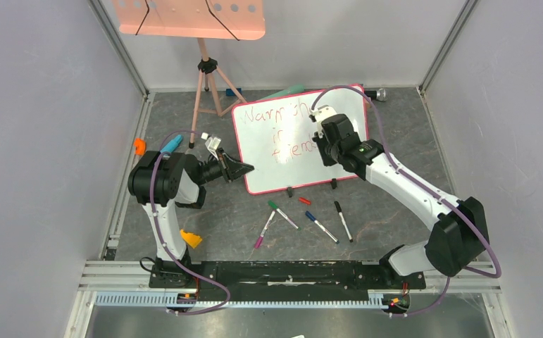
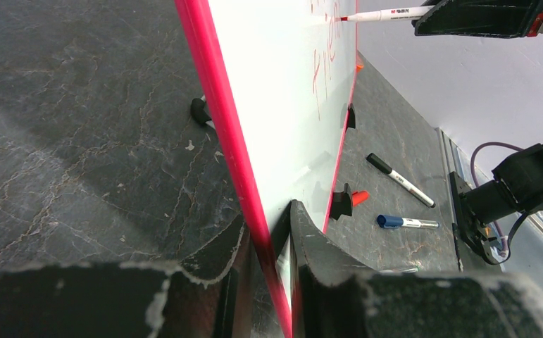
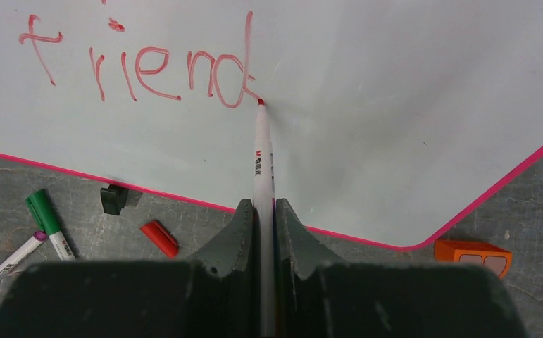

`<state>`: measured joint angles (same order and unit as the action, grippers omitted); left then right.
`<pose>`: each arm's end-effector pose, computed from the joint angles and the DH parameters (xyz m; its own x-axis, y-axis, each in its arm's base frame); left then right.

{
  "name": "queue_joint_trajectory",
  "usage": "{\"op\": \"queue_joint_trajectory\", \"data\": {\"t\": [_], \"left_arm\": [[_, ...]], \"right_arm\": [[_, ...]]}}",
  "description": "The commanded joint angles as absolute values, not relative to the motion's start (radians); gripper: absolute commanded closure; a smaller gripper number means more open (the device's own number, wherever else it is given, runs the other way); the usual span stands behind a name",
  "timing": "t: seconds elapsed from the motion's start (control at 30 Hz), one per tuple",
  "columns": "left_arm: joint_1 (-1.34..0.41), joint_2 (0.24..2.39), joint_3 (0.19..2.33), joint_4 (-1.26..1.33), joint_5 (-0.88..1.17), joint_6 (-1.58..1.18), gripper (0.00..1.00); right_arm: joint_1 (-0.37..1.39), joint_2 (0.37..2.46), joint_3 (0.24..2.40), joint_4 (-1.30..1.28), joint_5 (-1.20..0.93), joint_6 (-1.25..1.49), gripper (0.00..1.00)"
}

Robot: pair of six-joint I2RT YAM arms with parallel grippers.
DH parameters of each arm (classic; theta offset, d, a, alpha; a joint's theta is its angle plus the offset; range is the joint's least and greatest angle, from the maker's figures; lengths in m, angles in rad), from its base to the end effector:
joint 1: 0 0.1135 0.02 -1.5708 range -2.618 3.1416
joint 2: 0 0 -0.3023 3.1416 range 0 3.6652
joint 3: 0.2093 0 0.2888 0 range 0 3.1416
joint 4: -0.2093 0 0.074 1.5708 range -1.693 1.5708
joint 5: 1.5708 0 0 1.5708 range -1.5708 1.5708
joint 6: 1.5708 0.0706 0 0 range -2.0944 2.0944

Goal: Write a sentence on the whiteboard

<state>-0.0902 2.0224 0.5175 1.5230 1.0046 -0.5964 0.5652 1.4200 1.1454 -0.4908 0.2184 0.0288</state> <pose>0.3355 -0.0902 0.1096 -0.4842 -0.2587 -0.8358 0.7454 0.3782 -0.5489 0.3171 0.1830 0.2945 -0.5961 -0.3448 -0.7251 -0.3739 0.9184 -0.1293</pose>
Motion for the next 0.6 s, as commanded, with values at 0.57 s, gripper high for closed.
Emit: {"op": "queue_joint_trajectory", "data": {"t": [0.57], "left_arm": [[-0.072,2.048,0.534,1.557,0.882,-0.475,0.93]], "right_arm": [[0.531,1.380,1.184,-0.475,0.258,0.021,1.00]]}}
